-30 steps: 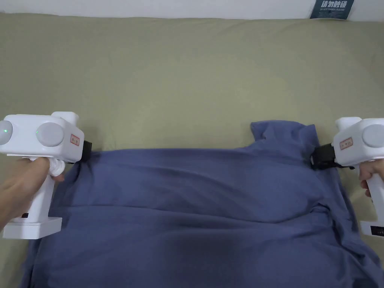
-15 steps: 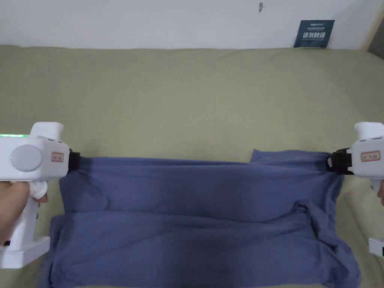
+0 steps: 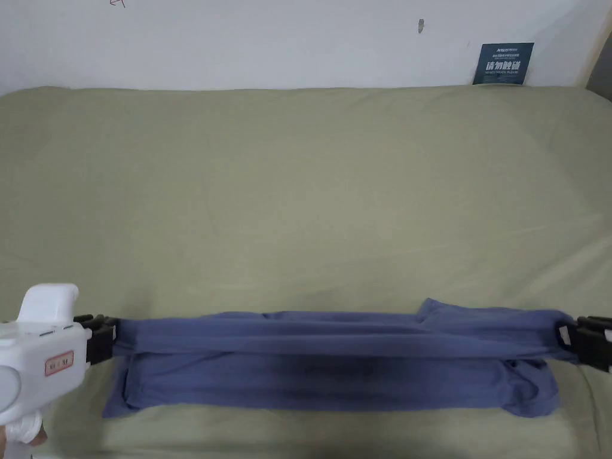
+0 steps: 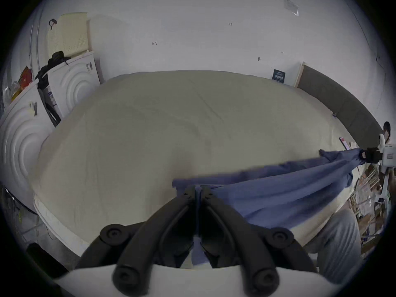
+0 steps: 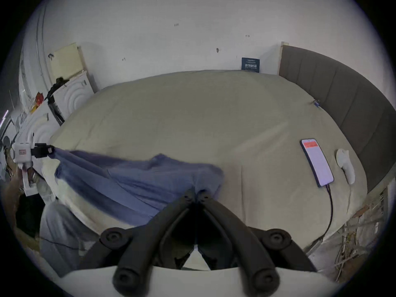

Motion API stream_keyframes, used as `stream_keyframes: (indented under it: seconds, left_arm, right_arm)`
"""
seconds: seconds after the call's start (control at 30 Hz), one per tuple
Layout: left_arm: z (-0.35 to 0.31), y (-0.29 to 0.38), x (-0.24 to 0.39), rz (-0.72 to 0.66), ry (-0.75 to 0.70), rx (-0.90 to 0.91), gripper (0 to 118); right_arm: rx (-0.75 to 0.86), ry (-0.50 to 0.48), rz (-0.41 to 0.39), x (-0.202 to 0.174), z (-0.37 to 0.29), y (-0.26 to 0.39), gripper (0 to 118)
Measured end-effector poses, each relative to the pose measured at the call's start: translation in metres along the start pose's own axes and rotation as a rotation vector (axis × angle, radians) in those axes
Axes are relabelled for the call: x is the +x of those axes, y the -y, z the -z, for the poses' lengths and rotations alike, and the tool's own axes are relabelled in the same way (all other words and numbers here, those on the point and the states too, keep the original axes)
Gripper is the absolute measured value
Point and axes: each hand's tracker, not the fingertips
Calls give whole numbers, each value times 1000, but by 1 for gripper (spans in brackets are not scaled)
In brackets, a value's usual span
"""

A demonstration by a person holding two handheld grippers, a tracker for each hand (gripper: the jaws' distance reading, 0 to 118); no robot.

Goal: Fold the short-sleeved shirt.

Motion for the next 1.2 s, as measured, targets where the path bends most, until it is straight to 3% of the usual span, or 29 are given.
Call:
stream_keyframes:
  seconds: [0.33, 0.37, 0.4, 0.43, 0.47, 0.5, 0.57, 0.63, 0.67, 0.7, 0.73, 0.77, 0.8, 0.87, 0.93, 1.07, 1.2]
  left_arm:
    - [18, 34, 3, -1, -26, -33, 4]
    - [17, 33, 4, 1, -32, -32, 5]
    - [13, 31, 9, 4, -35, -30, 16]
    - [11, 30, 10, 4, -42, -27, 45]
    - [10, 29, 12, 6, -52, -22, 99]
    - [9, 27, 12, 3, -51, -26, 118]
    - [-1, 26, 17, -1, -103, 44, 110]
    - [-9, 20, 28, 11, -105, 45, 107]
    - [-12, 17, 31, 4, -106, 70, 96]
    - [-17, 13, 36, -8, -92, 94, 78]
    - [-22, 10, 43, -19, -84, 123, 44]
    - [-27, 7, 49, -27, -72, 153, 4]
    - [-30, 5, 55, -31, -77, 181, 4]
    - [-36, 3, 68, -39, -55, 213, 0]
    - [-44, 1, 76, -69, -1, 242, 0]
    - [-53, -2, 85, -76, -1, 304, 0]
    - [-53, -7, 81, -80, -7, 339, 0]
  right_arm:
    - [-86, 35, 26, 0, 33, 37, 1]
    - [-81, 37, 29, 0, 33, 36, 2]
    - [-81, 39, 30, -2, 32, 34, 9]
    - [-80, 46, 25, -3, 30, 35, 32]
    - [-72, 62, 15, -6, 27, 33, 85]
    - [-74, 89, 9, -8, 26, 30, 117]
    - [-69, 70, 22, -15, 18, 32, 106]
    - [-5, 80, 30, -26, 14, 19, 106]
    - [21, 82, 33, -30, 13, 15, 103]
    - [72, 76, 32, -35, 11, 10, 90]
    - [114, 76, 32, -43, 8, 5, 62]
    - [157, 66, 30, -53, 5, -1, 23]
    - [204, 48, 29, -65, 1, -6, 23]
    - [314, 103, -7, -92, -4, -12, 0]
    - [355, 93, -57, -116, -2, -18, 0]
    - [476, 127, -74, -161, -1, -16, 0]
    - [475, 104, -56, -187, 7, -15, 0]
